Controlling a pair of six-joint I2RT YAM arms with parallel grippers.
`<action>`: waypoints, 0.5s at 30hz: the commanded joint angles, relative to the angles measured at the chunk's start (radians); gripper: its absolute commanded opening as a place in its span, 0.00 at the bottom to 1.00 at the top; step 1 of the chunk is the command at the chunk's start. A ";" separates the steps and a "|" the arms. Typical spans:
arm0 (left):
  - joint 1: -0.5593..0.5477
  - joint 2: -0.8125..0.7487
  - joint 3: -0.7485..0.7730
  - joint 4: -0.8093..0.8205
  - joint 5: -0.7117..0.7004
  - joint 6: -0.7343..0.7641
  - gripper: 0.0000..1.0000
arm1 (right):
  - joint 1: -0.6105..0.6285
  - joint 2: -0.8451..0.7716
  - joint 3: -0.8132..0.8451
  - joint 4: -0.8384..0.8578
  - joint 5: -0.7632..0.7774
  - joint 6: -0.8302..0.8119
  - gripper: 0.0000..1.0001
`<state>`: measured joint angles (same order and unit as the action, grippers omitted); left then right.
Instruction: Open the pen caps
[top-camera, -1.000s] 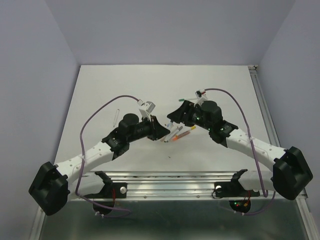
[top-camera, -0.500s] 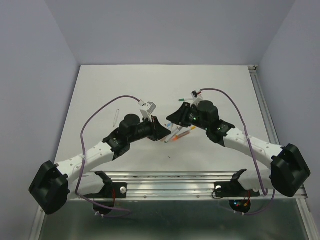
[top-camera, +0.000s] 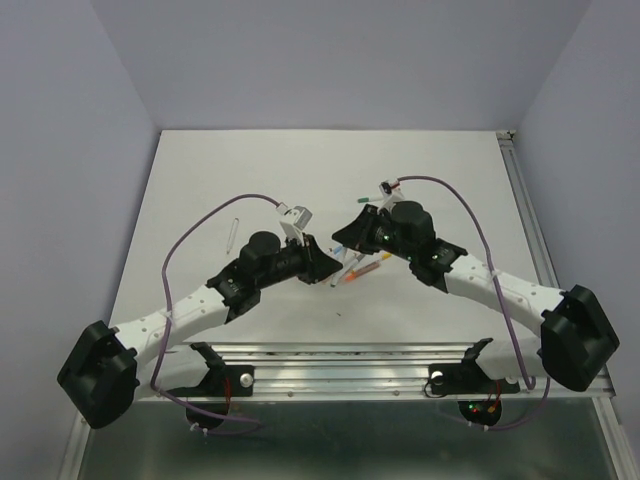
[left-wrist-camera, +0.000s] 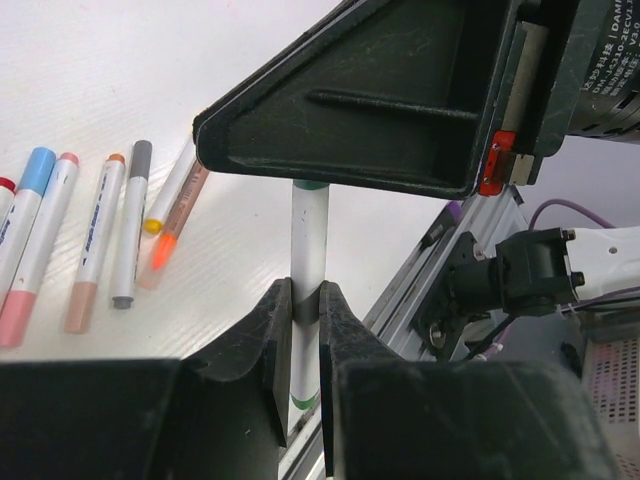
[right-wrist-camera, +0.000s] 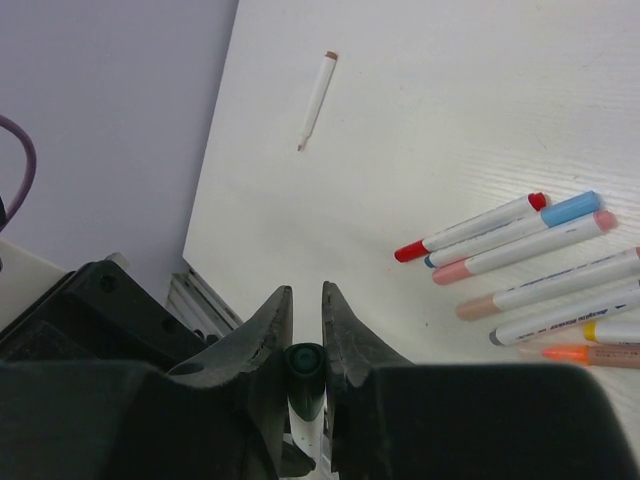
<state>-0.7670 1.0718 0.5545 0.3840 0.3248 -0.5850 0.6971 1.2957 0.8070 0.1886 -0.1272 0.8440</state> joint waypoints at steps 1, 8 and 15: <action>-0.032 -0.062 -0.068 0.029 0.008 -0.032 0.00 | 0.004 0.008 0.084 0.040 0.150 -0.048 0.01; -0.155 -0.182 -0.189 -0.025 -0.093 -0.119 0.00 | -0.125 0.051 0.202 0.034 0.261 -0.123 0.01; -0.327 -0.179 -0.228 -0.040 -0.193 -0.211 0.00 | -0.266 0.152 0.399 -0.001 0.201 -0.203 0.01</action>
<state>-1.0473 0.8940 0.3214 0.3481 0.1795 -0.7349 0.4370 1.4414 1.1057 0.1467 0.0433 0.7174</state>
